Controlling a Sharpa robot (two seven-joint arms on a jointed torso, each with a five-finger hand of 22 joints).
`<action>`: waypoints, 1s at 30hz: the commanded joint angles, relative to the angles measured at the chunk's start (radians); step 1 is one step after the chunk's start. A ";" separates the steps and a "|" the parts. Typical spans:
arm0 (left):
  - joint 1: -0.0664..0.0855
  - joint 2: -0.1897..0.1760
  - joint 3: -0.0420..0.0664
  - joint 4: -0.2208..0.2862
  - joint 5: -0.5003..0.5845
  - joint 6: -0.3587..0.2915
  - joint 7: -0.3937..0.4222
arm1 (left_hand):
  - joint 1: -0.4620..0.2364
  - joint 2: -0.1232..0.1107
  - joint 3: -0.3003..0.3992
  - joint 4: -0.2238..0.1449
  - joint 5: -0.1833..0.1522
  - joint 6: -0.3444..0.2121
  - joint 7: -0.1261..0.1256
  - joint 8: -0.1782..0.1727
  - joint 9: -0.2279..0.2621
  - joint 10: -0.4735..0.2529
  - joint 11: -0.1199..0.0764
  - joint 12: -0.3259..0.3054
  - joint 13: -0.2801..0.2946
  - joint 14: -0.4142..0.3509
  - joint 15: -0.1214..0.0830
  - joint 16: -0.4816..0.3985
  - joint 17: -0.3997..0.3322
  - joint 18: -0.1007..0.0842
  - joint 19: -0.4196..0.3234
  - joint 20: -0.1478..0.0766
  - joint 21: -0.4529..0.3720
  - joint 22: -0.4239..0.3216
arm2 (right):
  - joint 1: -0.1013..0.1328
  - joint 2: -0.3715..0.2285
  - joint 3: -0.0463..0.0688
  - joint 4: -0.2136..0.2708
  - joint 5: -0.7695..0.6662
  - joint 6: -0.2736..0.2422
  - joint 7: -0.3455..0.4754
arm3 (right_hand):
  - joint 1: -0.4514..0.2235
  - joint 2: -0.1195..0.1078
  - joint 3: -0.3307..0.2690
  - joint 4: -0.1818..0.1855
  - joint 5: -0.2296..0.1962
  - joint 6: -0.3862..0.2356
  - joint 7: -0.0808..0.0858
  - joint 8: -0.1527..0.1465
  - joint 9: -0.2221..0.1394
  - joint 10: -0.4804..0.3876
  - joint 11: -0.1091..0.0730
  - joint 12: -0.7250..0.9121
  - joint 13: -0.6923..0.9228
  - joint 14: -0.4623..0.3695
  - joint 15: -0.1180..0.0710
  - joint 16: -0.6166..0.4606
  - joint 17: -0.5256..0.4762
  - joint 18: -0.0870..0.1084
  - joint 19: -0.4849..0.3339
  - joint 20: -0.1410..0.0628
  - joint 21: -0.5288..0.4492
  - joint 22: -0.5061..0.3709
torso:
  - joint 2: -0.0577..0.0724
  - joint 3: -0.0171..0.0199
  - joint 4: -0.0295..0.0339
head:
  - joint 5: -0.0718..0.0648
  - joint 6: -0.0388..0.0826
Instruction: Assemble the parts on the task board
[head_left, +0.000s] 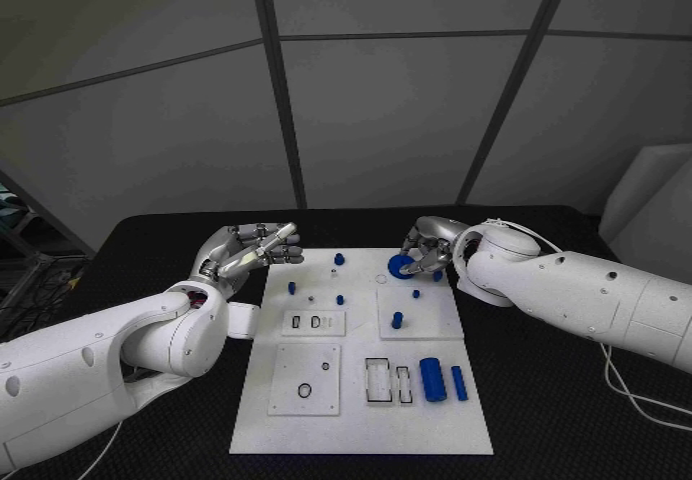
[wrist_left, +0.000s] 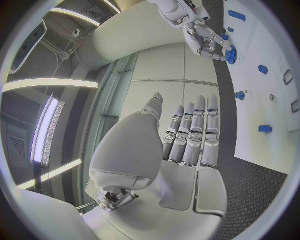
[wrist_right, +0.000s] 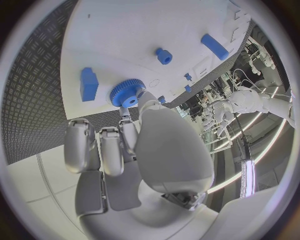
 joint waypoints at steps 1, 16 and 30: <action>0.002 0.001 0.001 0.001 -0.002 0.009 0.005 | -0.003 0.008 0.000 -0.003 -0.005 -0.001 0.005 -0.006 -0.001 -0.002 0.004 -0.005 0.000 -0.001 0.003 -0.006 0.001 -0.013 -0.004 0.002 0.004 0.001 | -0.001 -0.001 -0.001 0.016 -0.054 -0.041 0.008 | 0.010 0.023 0.017 -0.014 -0.005 0.026 -0.008 0.009 0.004 0.015 -0.005 0.021 0.030 0.079 -0.002 0.009 0.134 -0.022 0.014 -0.003 0.010 0.060 | 0.000 0.0005 -0.0011 | -0.001 0.001; 0.001 0.000 0.001 0.001 -0.002 0.010 0.006 | -0.003 0.009 0.000 -0.004 -0.005 -0.001 0.005 -0.006 -0.001 -0.002 0.004 -0.005 0.000 -0.001 0.003 -0.006 0.001 -0.013 -0.004 0.002 0.004 0.001 | -0.001 0.006 -0.001 0.117 -0.131 -0.189 0.031 | 0.020 0.027 0.057 -0.034 0.028 0.074 -0.024 0.010 0.006 0.036 -0.019 0.055 0.070 0.082 -0.015 0.014 0.149 -0.029 0.035 -0.016 0.024 0.089 | -0.001 -0.0012 0.0010 | 0.002 0.007; 0.002 0.004 0.001 0.002 -0.002 0.012 0.005 | -0.003 0.009 0.000 -0.004 -0.005 -0.001 0.005 -0.006 -0.001 -0.002 0.004 -0.005 0.000 -0.001 0.003 -0.006 0.001 -0.013 -0.004 0.002 0.004 0.001 | 0.000 0.149 -0.002 0.063 -0.174 -0.185 0.024 | 0.016 0.024 0.062 -0.035 0.030 0.073 -0.023 0.005 0.004 0.034 -0.019 0.052 0.069 0.082 -0.016 0.014 0.149 -0.030 0.037 -0.017 0.025 0.092 | 0.001 -0.0019 0.0034 | 0.011 0.005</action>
